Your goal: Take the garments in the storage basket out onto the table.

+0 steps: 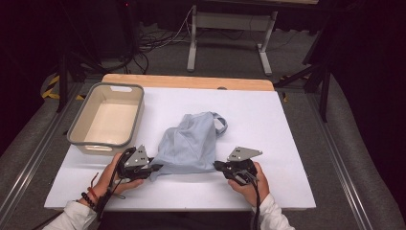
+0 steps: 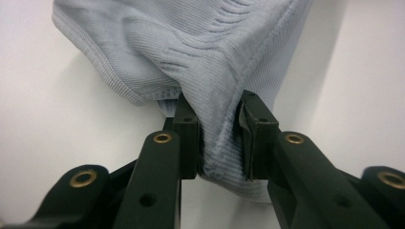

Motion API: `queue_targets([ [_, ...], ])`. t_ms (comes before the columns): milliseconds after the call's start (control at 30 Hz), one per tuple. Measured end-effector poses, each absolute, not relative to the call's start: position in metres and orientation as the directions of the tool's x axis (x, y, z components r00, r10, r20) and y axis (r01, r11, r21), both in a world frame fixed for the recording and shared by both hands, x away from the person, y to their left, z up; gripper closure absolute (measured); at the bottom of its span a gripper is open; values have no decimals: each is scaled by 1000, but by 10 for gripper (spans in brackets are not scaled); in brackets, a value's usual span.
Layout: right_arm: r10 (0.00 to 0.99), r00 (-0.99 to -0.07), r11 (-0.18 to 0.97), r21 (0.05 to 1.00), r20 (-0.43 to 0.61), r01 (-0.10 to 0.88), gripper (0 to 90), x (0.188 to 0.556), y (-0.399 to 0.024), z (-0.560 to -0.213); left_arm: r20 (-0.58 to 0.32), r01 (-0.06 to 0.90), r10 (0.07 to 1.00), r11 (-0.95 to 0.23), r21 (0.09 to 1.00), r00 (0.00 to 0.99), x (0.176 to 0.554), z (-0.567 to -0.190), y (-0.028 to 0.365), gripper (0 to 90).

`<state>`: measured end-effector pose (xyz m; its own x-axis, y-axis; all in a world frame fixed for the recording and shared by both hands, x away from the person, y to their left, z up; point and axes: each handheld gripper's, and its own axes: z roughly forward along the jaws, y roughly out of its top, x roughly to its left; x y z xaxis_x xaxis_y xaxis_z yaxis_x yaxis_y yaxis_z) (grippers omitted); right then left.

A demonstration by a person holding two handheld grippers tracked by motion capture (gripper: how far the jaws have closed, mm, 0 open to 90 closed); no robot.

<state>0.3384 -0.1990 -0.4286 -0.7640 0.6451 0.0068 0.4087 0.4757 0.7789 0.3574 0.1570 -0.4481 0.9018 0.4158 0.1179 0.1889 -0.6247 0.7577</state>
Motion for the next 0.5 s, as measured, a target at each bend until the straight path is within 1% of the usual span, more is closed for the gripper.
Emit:
queue_targets([
  [167, 667, -745, 477, 780, -20, 406, 869, 324, -203, -425, 122, 177, 400, -631, 755, 908, 352, -448, 154, 707],
  [200, 671, -741, 473, 781, -20, 408, 869, 318, -205, -426, 112, 173, 384, -635, 753, 917, 350, -449, 153, 707],
  [267, 673, -740, 477, 776, -20, 412, 868, 315, -205, -428, 120, 164, 376, -640, 750, 919, 349, -449, 153, 698],
  [300, 675, -737, 484, 766, -18, 424, 868, 309, -207, -432, 106, 168, 367, -641, 749, 924, 347, -450, 153, 694],
  [367, 675, -737, 484, 763, -15, 428, 868, 307, -207, -433, 111, 160, 359, -645, 748, 927, 345, -449, 153, 686],
  [500, 673, -739, 488, 751, 0, 444, 863, 301, -209, -441, 90, 168, 349, -643, 747, 933, 342, -450, 157, 660],
])
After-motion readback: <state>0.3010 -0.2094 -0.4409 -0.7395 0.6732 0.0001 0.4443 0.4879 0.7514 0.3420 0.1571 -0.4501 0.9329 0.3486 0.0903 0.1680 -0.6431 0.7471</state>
